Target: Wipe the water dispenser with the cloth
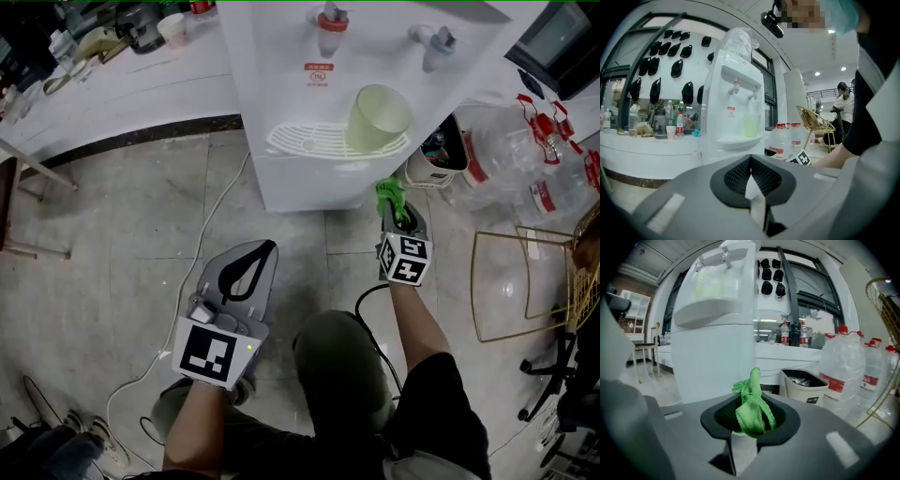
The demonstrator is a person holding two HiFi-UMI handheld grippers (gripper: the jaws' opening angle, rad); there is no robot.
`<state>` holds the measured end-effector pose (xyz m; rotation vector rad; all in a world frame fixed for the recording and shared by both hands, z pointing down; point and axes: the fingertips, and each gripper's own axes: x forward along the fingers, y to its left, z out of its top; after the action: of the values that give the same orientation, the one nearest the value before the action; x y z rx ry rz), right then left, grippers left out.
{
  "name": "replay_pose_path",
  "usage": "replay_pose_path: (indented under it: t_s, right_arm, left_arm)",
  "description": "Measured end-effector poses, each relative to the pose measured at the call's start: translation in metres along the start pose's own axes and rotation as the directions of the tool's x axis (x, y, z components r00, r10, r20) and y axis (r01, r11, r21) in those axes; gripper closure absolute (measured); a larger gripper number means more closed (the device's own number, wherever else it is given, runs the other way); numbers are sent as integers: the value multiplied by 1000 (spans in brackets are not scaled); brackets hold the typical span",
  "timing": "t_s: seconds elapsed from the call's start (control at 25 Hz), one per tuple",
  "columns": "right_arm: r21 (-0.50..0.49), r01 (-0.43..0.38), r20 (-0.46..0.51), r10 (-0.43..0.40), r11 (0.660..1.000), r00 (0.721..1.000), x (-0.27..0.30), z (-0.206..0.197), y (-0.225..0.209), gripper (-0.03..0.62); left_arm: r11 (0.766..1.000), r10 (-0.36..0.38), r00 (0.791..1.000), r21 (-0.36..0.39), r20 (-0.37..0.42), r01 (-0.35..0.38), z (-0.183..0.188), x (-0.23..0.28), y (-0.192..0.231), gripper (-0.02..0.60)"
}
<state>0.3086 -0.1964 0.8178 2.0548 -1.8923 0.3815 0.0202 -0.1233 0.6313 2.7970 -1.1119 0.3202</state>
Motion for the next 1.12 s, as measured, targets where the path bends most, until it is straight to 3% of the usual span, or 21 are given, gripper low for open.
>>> replay_pose_path:
  t_s: [0.12, 0.24, 0.48, 0.6, 0.76, 1.12]
  right_arm:
    - [-23, -163, -5, 163, 986, 987, -10, -6, 60, 490]
    - [-60, -304, -18, 303, 951, 953, -12, -10, 122, 490]
    - [-138, -464, -14, 467, 875, 884, 6, 5, 233, 490]
    - [-153, -487, -17, 491, 860, 871, 20, 10, 273, 490]
    - [-150, -462, -50, 460, 874, 887, 39, 4, 290, 490]
    - [-96, -368, -47, 365, 925, 930, 45, -5, 226, 490]
  left_arm:
    - [1000, 8, 1000, 4, -1, -8, 0, -3, 3, 580]
    - [1000, 17, 1000, -5, 2, -17, -1, -5, 6, 580]
    - [1000, 28, 999, -9, 20, -28, 4, -14, 12, 580]
    - [999, 42, 999, -22, 18, -42, 2, -19, 17, 580]
    - [998, 54, 998, -30, 23, -53, 4, -23, 21, 580]
    - [999, 37, 999, -33, 16, -37, 2, -18, 17, 579]
